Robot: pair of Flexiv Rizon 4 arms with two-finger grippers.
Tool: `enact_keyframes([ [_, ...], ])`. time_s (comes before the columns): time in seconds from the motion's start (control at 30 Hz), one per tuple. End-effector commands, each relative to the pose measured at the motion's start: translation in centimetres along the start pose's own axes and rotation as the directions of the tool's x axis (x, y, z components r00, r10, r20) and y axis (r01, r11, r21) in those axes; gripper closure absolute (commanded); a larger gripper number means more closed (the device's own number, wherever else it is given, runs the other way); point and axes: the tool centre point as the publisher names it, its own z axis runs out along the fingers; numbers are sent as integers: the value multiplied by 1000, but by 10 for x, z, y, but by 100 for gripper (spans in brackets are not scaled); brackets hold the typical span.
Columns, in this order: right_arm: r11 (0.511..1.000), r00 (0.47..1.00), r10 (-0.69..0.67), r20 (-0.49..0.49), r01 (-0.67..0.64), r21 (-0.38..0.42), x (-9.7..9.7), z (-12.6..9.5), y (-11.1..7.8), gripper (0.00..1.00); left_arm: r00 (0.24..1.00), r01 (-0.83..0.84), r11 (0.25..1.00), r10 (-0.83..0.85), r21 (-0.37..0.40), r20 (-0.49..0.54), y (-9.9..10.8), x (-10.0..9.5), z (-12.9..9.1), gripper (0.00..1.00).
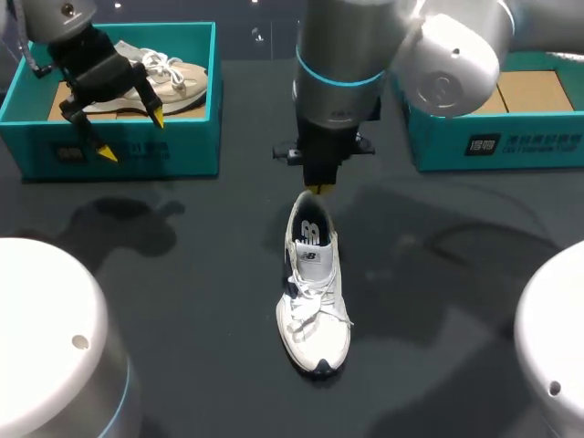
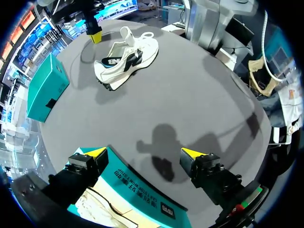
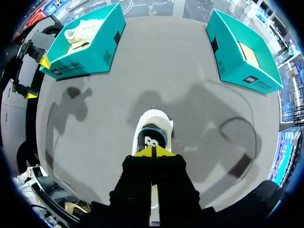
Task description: Take the shoe out of the shoebox, open the shoe tongue, remove and reinsert the insole, then place the shoe into the shoebox
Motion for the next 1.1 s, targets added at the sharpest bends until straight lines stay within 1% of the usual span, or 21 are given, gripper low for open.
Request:
enact_keyframes([
  [0.03,1000,998,29,64,-28,-11,10,16,-6,100,1000,0,1000,0,-2,0,0,1,0,0],
  [0.13,998,993,67,98,-65,-19,12,22,-12,100,1000,0,1000,0,-2,0,0,1,0,0],
  [0.27,994,987,105,119,-102,-34,14,32,-18,100,1000,0,1000,0,-2,0,0,1,0,0],
  [0.33,992,979,127,161,-122,-37,16,37,-20,100,1000,0,1000,0,-2,0,0,1,0,0],
  [0.43,990,976,136,169,-129,-48,16,45,-22,100,1000,0,1000,0,-2,0,0,1,0,0],
  [0.63,988,969,150,195,-141,-57,10,67,-22,100,1000,0,1000,0,-2,0,0,1,0,0],
  [0.8,988,950,157,268,-146,-58,8,85,-20,100,1000,0,1000,0,-2,0,0,1,0,0],
  [0.87,987,949,159,273,-147,-63,6,90,-20,100,1000,0,1000,0,-2,0,0,1,0,0],
  [1.0,988,941,152,303,-148,-34,2,108,-18,100,1000,0,1000,0,-2,0,0,1,0,0],
  [1.1,989,944,143,297,-146,-12,2,118,-19,100,1000,0,1000,0,-2,0,0,1,0,0],
])
